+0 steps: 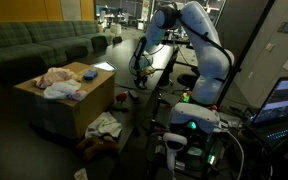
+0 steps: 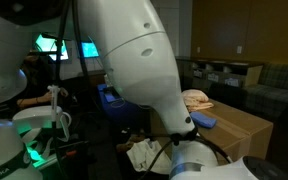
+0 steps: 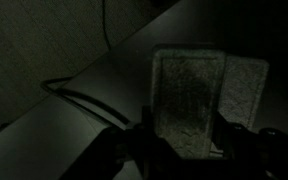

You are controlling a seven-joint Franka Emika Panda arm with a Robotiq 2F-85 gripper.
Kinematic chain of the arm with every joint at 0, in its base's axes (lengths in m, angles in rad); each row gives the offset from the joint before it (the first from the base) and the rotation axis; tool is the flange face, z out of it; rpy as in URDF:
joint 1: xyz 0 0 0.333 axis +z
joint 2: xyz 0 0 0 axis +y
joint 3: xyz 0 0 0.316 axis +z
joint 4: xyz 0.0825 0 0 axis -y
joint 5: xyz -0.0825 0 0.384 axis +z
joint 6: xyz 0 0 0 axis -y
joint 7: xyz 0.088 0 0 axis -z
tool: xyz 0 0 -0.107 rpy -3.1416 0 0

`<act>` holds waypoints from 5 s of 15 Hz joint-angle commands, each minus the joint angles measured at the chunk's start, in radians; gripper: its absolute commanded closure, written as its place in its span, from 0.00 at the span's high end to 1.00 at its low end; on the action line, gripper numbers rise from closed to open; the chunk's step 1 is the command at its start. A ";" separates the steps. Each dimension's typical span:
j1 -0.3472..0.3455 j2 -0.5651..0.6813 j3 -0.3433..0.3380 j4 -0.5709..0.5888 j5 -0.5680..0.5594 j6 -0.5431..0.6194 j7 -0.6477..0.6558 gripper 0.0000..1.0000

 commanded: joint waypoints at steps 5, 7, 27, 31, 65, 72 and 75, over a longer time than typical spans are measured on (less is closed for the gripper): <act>-0.047 0.147 0.018 0.151 0.031 0.032 0.017 0.30; -0.054 0.172 0.021 0.179 0.031 0.034 0.018 0.30; -0.058 0.115 0.043 0.169 0.028 0.042 0.003 1.00; -0.064 0.053 0.083 0.098 0.038 0.041 -0.023 1.00; -0.099 0.213 0.201 0.177 0.054 0.003 -0.142 1.00; -0.091 0.213 0.184 0.199 0.046 -0.024 -0.138 0.51; -0.078 0.206 0.173 0.198 0.040 -0.035 -0.131 0.33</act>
